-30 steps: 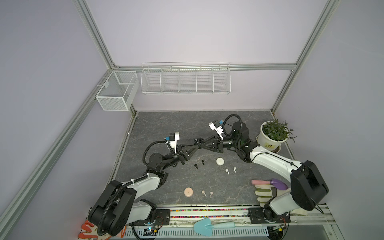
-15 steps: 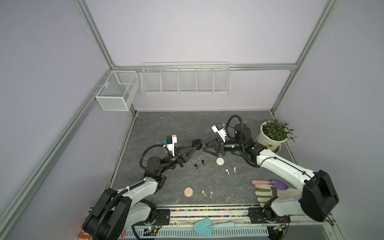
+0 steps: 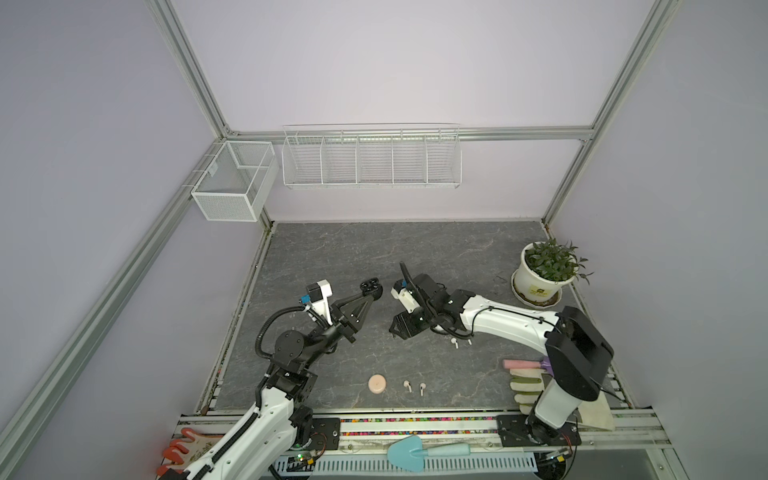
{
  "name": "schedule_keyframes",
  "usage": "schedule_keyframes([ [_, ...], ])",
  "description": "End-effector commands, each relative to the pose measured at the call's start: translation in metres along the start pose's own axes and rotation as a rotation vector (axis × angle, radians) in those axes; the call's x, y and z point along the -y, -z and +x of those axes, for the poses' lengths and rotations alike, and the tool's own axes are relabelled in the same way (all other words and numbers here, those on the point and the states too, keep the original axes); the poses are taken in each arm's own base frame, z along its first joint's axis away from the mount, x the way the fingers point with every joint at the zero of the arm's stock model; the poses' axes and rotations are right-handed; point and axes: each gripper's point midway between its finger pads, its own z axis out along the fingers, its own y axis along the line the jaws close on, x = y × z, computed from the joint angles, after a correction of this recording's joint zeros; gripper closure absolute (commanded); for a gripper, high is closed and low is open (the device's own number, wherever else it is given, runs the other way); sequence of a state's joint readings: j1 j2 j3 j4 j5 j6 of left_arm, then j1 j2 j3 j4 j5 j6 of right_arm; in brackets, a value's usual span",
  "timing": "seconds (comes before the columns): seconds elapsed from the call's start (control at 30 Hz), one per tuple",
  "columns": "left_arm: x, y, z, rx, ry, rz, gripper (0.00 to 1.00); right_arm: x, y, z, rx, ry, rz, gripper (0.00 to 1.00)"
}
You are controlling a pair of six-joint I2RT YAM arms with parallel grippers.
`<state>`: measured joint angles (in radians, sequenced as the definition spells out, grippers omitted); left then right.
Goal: Insert the wireless bluetooth earbuds into the charging case
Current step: 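Release the case with the right gripper and lower it while the left holds it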
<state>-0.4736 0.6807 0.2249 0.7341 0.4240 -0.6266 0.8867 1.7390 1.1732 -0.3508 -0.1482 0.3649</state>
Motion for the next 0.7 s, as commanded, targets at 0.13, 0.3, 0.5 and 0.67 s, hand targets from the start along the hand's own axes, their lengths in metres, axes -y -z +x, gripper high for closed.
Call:
schedule_keyframes([
  [0.13, -0.016, 0.003, 0.011, -0.024, 0.035, -0.064, 1.0, 0.007, -0.016, 0.006, -0.048, 0.0, 0.061, 0.46],
  [0.3, -0.021, 0.007, 0.023, -0.042, 0.056, -0.073, 1.0, 0.003, -0.03, 0.004, -0.051, 0.004, 0.055, 0.5],
  [0.5, -0.019, 0.007, 0.021, -0.038, 0.054, -0.067, 1.0, 0.003, -0.043, 0.006, -0.077, 0.01, 0.056, 0.56],
  [0.67, -0.019, 0.007, 0.021, -0.037, 0.053, -0.067, 1.0, 0.007, -0.05, 0.008, -0.089, 0.013, 0.071, 0.59],
])
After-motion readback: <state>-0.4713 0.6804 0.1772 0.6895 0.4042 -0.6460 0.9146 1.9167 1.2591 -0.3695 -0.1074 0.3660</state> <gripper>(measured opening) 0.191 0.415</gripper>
